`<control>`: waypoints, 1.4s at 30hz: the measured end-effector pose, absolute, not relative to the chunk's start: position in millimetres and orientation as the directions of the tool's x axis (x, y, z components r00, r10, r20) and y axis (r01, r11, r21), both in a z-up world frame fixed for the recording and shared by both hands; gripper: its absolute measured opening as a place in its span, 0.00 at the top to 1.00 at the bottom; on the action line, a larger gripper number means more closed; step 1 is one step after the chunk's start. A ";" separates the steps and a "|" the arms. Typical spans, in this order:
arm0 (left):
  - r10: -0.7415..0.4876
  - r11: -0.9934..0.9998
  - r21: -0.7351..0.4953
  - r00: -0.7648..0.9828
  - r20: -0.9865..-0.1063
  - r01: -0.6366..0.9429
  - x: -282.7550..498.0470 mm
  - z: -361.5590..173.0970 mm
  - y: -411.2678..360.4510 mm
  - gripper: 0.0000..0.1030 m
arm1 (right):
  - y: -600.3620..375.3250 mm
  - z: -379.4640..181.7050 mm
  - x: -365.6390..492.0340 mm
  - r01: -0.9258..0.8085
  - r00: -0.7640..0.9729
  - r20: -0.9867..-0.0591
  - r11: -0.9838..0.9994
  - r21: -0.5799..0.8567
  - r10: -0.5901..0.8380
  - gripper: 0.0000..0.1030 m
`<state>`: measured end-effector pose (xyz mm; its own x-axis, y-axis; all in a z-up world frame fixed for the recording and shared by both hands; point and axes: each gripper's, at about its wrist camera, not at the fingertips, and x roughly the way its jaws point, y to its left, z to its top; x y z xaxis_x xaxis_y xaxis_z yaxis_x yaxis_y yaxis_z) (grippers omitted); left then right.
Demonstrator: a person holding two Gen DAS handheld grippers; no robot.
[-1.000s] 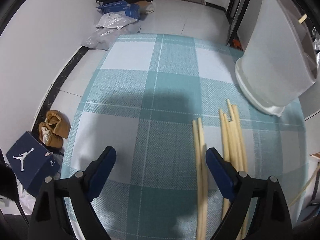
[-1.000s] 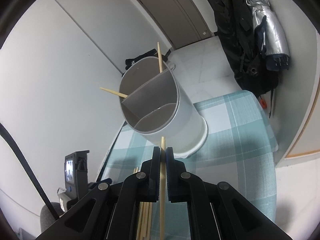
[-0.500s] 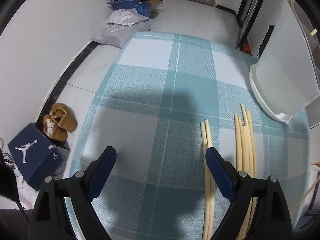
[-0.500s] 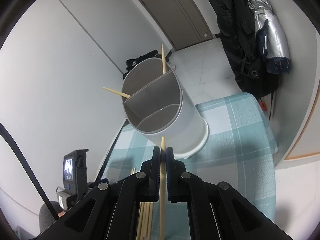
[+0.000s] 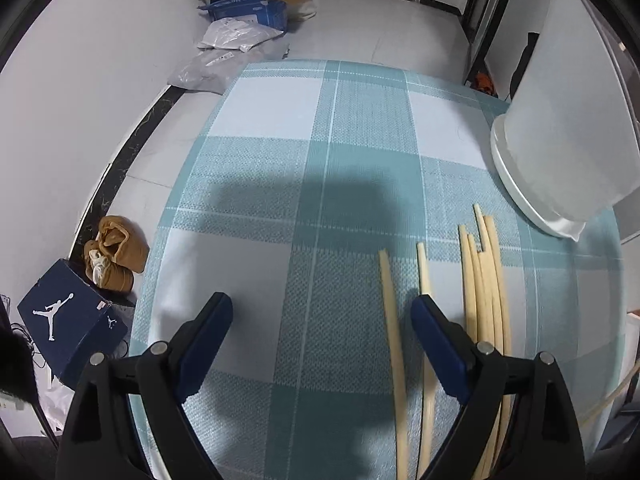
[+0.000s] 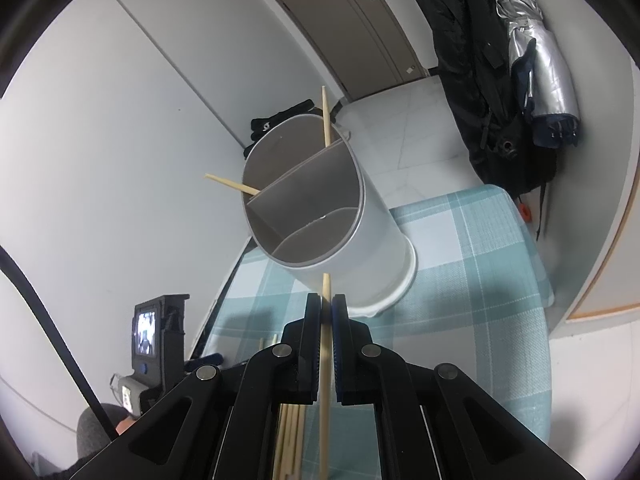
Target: Organize utensils
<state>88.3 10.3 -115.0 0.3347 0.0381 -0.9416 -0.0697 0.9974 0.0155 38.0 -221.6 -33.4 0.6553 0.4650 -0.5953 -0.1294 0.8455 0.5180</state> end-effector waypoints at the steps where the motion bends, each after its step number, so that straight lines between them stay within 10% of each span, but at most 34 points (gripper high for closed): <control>1: 0.036 0.998 0.014 0.344 -0.938 -0.067 88.8 -113.1 9.8 0.23 | -221.5 -33.4 38.0 -0.130 0.655 -0.595 0.845 0.518 0.465 0.96; 7: -0.042 0.997 -0.061 0.362 -0.931 -0.040 98.6 -108.2 3.4 0.97 | -220.7 -33.5 37.8 -0.137 0.657 -0.593 0.847 0.514 0.466 0.96; 42: -0.412 0.905 -0.374 0.632 -0.657 0.202 14.6 32.1 7.3 1.00 | -149.3 8.8 -20.9 -0.211 0.830 -0.467 0.947 0.242 0.304 0.96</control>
